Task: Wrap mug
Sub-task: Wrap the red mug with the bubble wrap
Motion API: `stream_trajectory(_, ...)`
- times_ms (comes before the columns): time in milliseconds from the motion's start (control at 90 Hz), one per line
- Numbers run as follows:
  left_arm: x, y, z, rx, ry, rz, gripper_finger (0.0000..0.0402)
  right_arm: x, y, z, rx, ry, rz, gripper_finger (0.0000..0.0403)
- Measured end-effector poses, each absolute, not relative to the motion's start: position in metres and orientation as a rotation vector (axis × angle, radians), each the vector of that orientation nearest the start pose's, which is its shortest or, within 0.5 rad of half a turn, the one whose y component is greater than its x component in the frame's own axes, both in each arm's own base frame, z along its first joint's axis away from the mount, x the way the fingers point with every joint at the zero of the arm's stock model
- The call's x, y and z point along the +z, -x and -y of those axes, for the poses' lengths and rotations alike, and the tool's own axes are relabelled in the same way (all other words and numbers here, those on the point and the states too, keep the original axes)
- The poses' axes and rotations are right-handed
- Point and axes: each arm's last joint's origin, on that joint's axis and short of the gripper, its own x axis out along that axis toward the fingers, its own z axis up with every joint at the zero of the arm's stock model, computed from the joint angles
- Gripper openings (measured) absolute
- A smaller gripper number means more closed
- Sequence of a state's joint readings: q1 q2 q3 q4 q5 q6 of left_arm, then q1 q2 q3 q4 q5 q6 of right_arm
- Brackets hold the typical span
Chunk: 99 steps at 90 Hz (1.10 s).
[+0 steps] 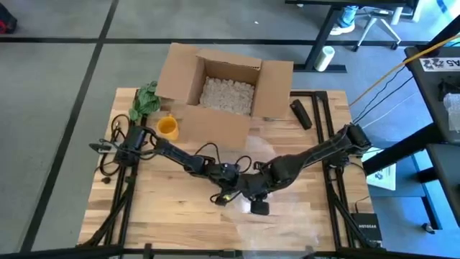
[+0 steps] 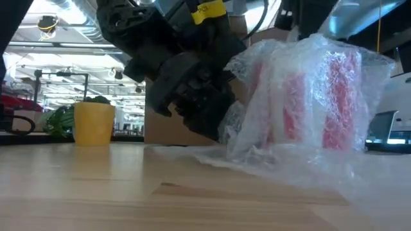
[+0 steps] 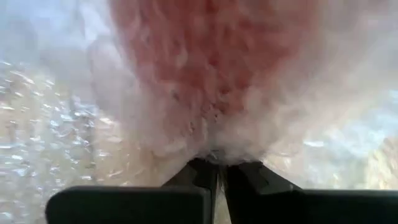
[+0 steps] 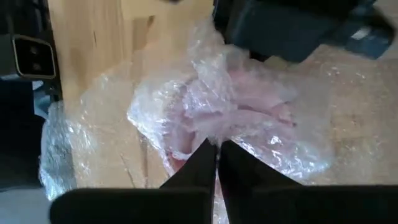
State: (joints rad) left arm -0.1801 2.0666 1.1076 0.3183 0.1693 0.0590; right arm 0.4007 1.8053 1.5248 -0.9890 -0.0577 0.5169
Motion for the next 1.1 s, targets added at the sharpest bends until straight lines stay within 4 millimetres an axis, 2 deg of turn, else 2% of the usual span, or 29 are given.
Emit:
stream_trajectory(256, 0.115, -0.410, 0.061, -0.308, -0.027, -0.597, 0.0000, 0.230, -0.334, -0.145, 0.147, -0.262, -1.296, 0.0000)
stream_trajectory(422, 0.115, -0.411, 0.053, -0.288, -0.017, -0.598, 0.0000, 0.194, -0.325, -0.131, 0.137, -0.314, -1.357, 0.0000)
stream_trajectory(556, 0.115, -0.411, 0.056, -0.296, -0.023, -0.601, 0.0000, 0.179, -0.318, -0.123, 0.119, -0.348, -1.389, 0.0000)
stream_trajectory(656, 0.115, -0.410, 0.058, -0.305, -0.032, -0.603, 0.0000, 0.178, -0.320, -0.124, 0.121, -0.345, -1.373, 0.0000)
stream_trajectory(1100, 0.114, -0.409, 0.060, -0.310, -0.029, -0.617, 0.0000, 0.203, -0.335, -0.129, 0.128, -0.320, -1.293, 0.0001)
